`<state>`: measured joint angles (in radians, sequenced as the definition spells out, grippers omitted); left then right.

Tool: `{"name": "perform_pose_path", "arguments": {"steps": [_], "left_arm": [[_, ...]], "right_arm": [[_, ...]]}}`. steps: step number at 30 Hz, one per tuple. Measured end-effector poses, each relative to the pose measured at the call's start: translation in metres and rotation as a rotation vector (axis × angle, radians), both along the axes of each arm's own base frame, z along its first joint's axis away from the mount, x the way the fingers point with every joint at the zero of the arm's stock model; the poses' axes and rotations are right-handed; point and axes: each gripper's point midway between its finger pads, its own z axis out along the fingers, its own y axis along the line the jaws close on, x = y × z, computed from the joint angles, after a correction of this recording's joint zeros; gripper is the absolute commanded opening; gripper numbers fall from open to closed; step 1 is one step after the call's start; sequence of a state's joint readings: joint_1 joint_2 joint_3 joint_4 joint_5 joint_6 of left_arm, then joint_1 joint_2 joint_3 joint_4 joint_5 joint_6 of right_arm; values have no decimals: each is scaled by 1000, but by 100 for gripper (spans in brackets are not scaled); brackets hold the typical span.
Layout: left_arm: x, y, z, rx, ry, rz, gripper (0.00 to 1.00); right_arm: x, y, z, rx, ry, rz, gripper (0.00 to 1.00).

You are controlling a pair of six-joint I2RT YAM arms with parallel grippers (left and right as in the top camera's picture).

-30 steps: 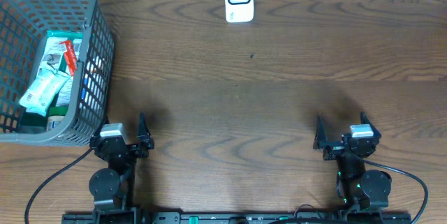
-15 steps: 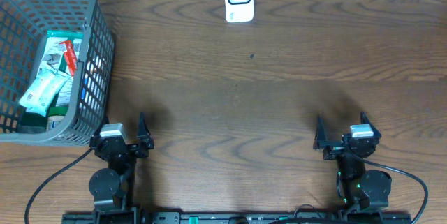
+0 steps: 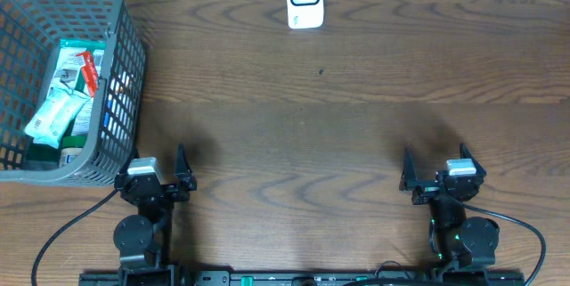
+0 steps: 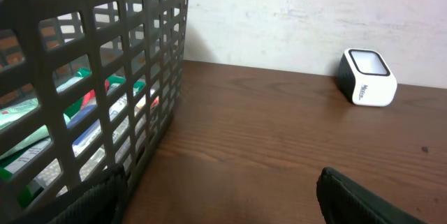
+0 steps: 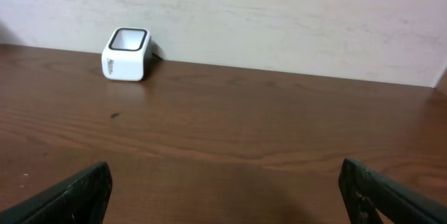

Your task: Scan the item barcode

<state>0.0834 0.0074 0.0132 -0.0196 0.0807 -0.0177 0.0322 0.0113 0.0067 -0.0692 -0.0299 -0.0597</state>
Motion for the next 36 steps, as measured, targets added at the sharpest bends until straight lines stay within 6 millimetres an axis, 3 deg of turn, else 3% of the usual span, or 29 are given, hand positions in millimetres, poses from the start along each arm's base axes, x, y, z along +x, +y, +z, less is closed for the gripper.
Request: {"name": "perform_pose_path", "arguments": {"steps": [36], "left_arm": [[0, 0, 1, 96, 1, -8, 84]], "right_arm": [[0, 0, 0, 0, 0, 0, 99]]}}
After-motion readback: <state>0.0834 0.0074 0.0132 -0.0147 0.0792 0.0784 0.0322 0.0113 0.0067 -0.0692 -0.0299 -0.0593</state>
